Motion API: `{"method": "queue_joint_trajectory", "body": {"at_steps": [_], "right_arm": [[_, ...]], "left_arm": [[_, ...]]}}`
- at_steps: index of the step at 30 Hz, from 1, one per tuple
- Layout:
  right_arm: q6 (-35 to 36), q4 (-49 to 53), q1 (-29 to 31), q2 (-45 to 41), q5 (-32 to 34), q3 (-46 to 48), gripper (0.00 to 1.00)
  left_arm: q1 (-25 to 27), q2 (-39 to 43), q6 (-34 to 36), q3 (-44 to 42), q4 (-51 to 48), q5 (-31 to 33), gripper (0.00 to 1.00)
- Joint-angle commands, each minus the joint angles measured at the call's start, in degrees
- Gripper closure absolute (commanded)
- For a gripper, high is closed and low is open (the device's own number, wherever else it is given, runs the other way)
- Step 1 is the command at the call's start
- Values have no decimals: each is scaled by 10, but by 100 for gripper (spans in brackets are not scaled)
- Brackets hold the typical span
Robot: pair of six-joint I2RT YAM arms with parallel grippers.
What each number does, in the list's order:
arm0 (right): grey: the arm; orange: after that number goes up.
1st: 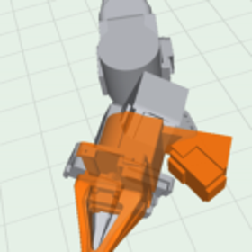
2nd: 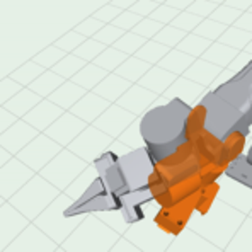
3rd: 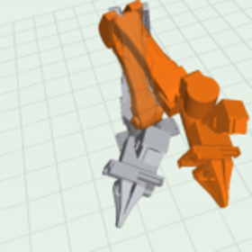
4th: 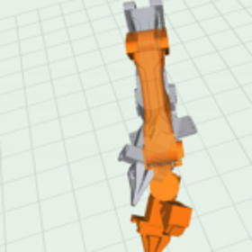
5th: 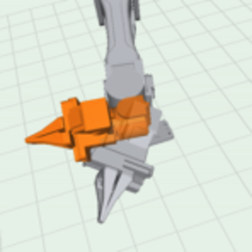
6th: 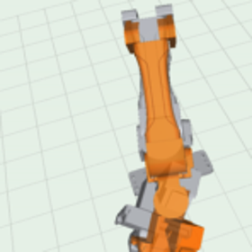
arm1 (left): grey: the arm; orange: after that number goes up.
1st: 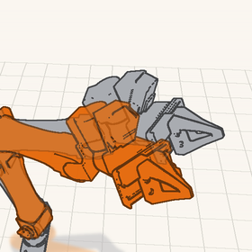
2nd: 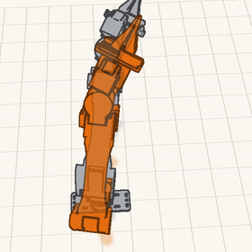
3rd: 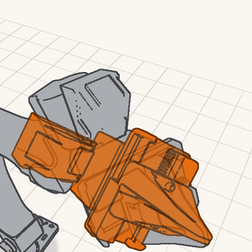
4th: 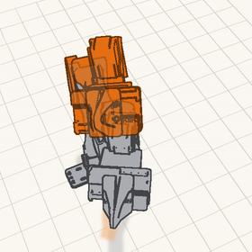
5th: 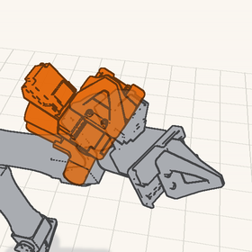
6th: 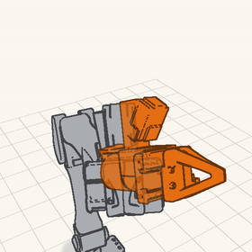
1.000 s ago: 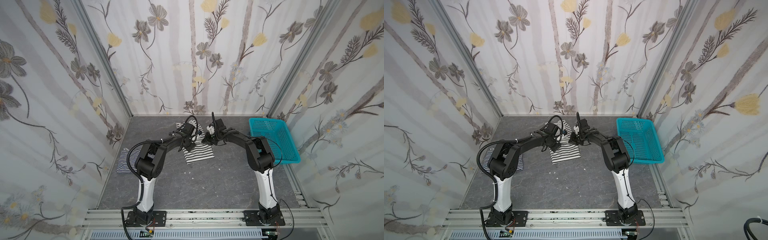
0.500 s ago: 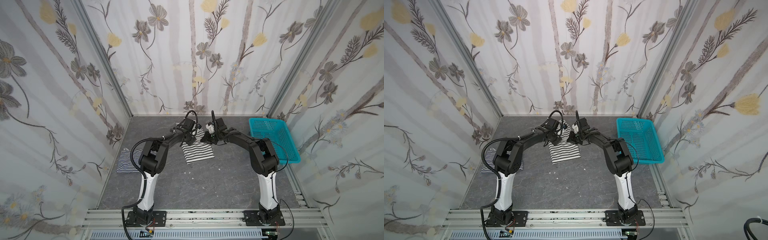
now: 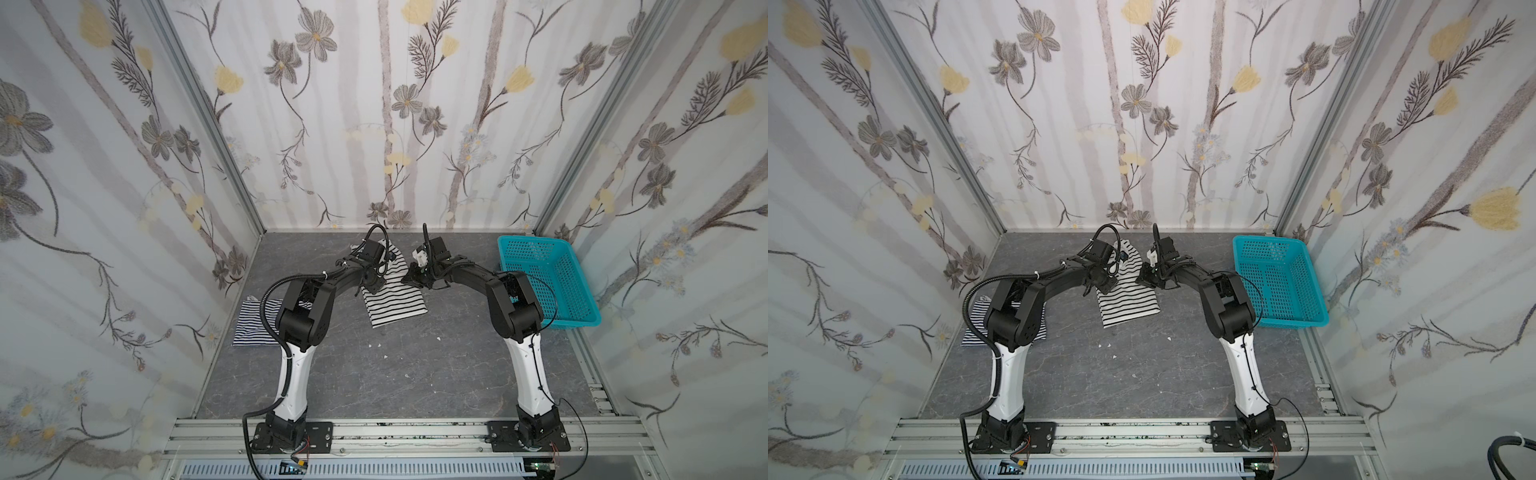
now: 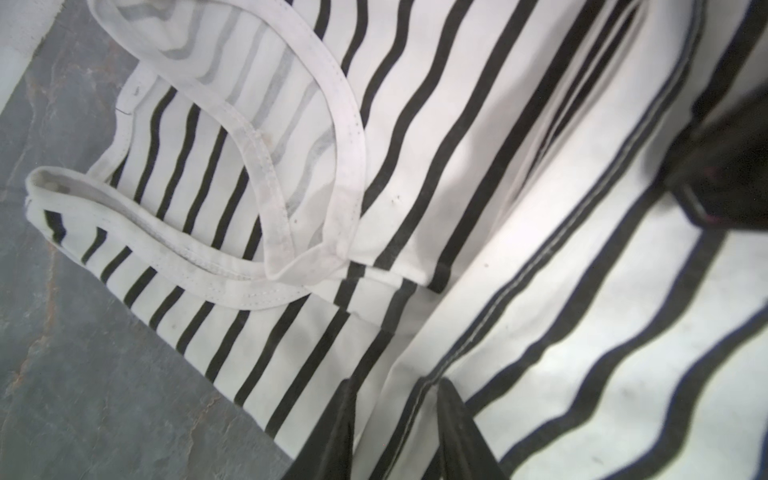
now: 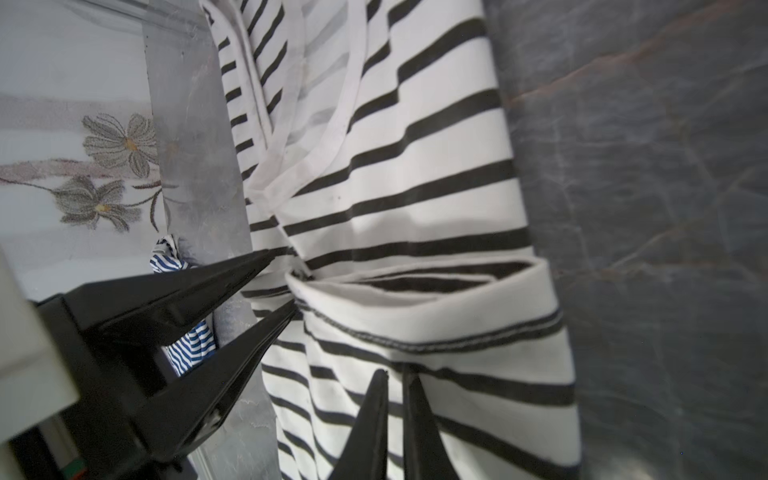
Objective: Fold and stack the tank tops
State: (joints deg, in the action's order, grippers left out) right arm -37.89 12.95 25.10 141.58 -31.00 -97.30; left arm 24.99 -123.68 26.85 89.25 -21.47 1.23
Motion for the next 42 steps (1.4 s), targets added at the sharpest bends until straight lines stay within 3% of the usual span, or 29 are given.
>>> {"method": "queue_joint_trajectory", "body": {"at_steps": [1,10,14,23,32,42], "right_arm": [[-50,-65,-4,12,-28,2,88],[-69,-94,-9,-7,-11,40,84],[-83,-210,-8,-100,-31,140,67],[-83,-196,-3,-284,20,294,46],[-105,-244,7,-342,60,455,40],[-134,-296,15,-303,63,490,41]], "left_arm": [[-5,7,-2,-8,0,-10,65],[-10,7,-6,-13,6,8,65],[-10,55,-24,-27,5,-7,59],[15,190,-35,-110,5,-18,48],[59,280,-50,-255,37,-27,47],[93,321,-52,-360,58,-32,45]]}}
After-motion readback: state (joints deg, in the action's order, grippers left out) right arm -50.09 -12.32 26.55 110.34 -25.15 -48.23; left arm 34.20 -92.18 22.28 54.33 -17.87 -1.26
